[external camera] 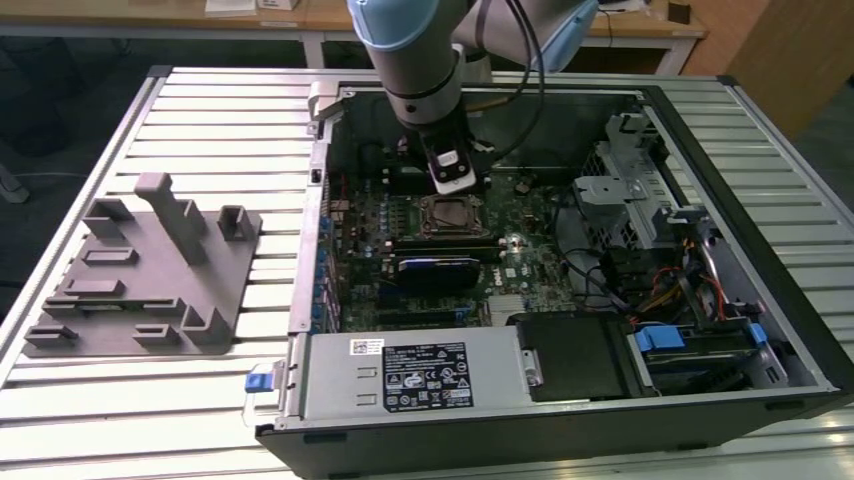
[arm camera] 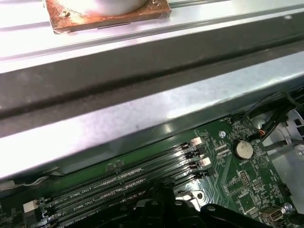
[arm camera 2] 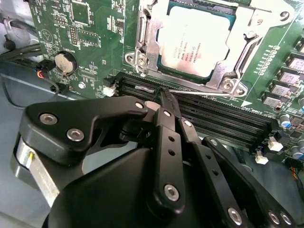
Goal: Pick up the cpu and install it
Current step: 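Install the first cpu locking lever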
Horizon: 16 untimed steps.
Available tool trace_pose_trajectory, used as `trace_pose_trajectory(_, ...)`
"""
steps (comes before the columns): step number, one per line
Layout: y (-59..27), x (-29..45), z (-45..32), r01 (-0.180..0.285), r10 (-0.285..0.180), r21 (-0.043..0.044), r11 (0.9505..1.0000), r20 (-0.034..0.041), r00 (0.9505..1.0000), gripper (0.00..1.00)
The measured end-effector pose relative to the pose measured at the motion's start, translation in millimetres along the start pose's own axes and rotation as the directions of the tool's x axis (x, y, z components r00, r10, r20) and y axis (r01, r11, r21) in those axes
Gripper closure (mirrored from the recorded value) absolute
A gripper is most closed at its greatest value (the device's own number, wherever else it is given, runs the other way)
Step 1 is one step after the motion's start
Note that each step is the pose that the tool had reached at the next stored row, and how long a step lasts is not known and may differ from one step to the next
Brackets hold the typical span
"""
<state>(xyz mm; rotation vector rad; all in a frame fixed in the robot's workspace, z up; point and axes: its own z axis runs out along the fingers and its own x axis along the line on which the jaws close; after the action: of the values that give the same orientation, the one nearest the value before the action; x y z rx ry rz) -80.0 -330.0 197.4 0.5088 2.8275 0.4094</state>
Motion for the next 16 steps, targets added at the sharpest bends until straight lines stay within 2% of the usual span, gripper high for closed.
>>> trace_pose_trajectory(6,-0.2,0.7,2.2,0.035,-0.035,-0.0061,0.9994,-0.0113,0.9993,0.89)
trace_pose_trajectory(8,-0.2,0.6,2.4,0.041,-0.041,0.0005,0.9992,-0.0102,0.9991,0.89)
trace_pose_trajectory(16,-0.7,0.9,3.4,0.041,-0.041,0.0009,0.9991,-0.0101,0.9991,0.89)
